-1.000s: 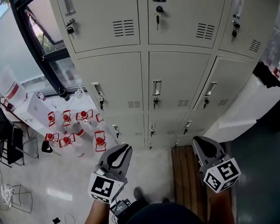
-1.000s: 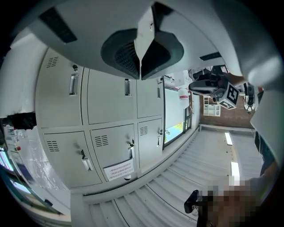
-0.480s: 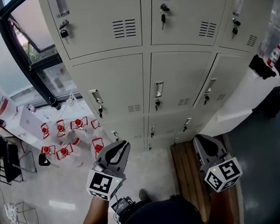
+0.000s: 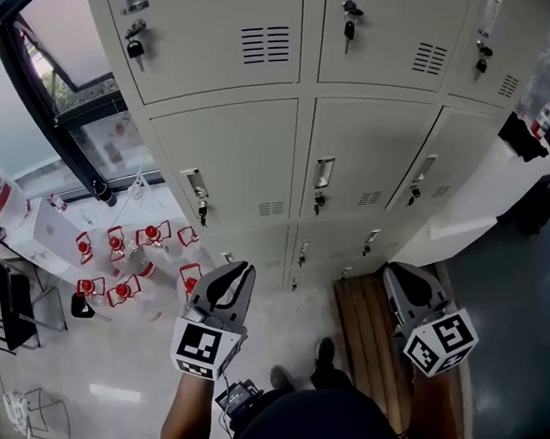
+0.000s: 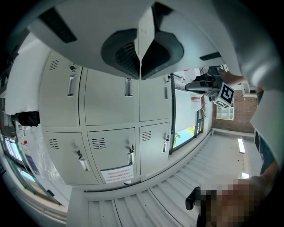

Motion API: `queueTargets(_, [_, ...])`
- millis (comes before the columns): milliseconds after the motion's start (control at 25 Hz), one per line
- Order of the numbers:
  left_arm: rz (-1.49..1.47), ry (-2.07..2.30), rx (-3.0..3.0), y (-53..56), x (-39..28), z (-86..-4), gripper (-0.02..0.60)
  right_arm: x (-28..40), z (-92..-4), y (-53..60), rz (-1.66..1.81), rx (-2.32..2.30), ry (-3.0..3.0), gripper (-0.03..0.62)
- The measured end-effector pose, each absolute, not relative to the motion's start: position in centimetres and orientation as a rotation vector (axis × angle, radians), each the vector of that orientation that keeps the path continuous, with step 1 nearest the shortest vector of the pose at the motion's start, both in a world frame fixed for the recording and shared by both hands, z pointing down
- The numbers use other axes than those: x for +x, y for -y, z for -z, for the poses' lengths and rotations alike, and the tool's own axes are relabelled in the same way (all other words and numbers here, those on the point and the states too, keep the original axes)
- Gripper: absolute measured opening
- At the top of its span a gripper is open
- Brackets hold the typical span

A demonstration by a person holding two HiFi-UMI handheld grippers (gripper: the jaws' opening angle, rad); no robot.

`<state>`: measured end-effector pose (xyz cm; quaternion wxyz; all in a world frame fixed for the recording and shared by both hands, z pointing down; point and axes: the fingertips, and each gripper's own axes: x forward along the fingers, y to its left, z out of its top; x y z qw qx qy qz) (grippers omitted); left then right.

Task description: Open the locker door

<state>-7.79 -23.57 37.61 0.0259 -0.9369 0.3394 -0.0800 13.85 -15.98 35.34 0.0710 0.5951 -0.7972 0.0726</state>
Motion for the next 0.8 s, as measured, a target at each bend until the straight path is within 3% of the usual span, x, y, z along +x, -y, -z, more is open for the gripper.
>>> queueTargets(800, [0.267, -1.365, -2.782, 31.4, -11.5, -38.3, 0.044, 13.5, -36.7, 22.1, -0.251, 1.645, 2.471, 0.037])
